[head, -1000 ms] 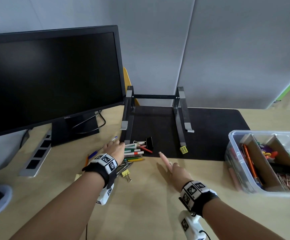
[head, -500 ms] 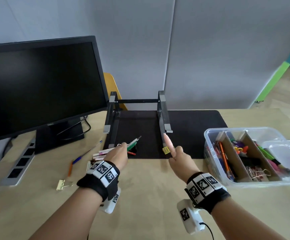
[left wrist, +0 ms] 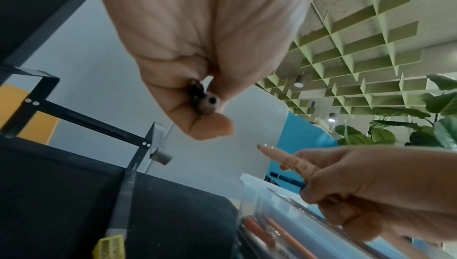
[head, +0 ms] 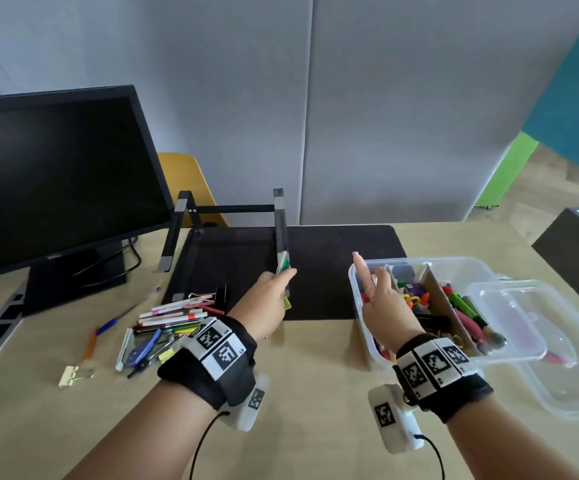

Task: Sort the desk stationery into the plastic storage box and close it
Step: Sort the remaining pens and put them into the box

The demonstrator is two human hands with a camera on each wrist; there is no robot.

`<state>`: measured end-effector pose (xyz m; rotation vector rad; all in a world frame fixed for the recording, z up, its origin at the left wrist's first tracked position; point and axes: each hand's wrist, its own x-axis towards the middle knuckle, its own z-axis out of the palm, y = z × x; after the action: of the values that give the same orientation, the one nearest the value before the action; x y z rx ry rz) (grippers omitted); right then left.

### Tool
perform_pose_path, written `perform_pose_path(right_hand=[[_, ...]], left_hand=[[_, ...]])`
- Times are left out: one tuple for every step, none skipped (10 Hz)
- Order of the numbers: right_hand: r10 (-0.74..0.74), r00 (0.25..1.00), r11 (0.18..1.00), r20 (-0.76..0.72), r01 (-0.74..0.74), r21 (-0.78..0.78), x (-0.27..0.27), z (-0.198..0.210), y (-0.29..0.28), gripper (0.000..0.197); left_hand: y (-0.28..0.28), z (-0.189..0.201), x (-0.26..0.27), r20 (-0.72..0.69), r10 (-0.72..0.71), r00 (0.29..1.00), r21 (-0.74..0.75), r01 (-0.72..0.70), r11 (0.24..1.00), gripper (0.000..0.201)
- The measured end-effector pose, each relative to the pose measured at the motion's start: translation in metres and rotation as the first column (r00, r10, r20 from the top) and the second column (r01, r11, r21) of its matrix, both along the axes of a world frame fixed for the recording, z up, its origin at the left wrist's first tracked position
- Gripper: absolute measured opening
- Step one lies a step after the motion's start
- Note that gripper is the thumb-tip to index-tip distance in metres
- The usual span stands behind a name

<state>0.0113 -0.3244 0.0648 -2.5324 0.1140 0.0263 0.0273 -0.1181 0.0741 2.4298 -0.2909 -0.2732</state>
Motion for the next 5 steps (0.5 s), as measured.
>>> perform_pose_path(right_hand=[[-0.014,1.0,0.999,-0.027,0.015,0.041,-0.002,-0.013,-0.016,0.063],[-0.019,0.994,0.999,-0.105,0.023,0.033,-0.003,-0.027,-0.027,0.049],[0.047,0.989,0.997,-0.144,-0.055,-0.049,-0.006,-0.031,-0.028,0.053],[0.097,0.985,0.99,-0.144,-0.11,-0.087,-0.006,-0.032,-0.03,0.052],[0.111,0.985,0.993,-0.134,-0.117,-0.034,-0.009,-0.029,-0.032,0.043]], left_hand=[[-0.018,0.003,-0.004,-0.005,0.012,1.0,-0.084,-0.012,0.996,0.053],[-0.032,0.004,-0.006,-0.024,0.021,0.999,-0.156,-0.025,0.988,0.05],[-0.045,0.004,-0.01,-0.067,0.042,0.997,-0.216,-0.056,0.975,0.047],[-0.057,0.004,-0.014,-0.082,0.05,0.995,-0.241,-0.068,0.968,0.045],[-0.068,0.004,-0.016,-0.075,0.06,0.995,-0.235,-0.076,0.969,0.045]])
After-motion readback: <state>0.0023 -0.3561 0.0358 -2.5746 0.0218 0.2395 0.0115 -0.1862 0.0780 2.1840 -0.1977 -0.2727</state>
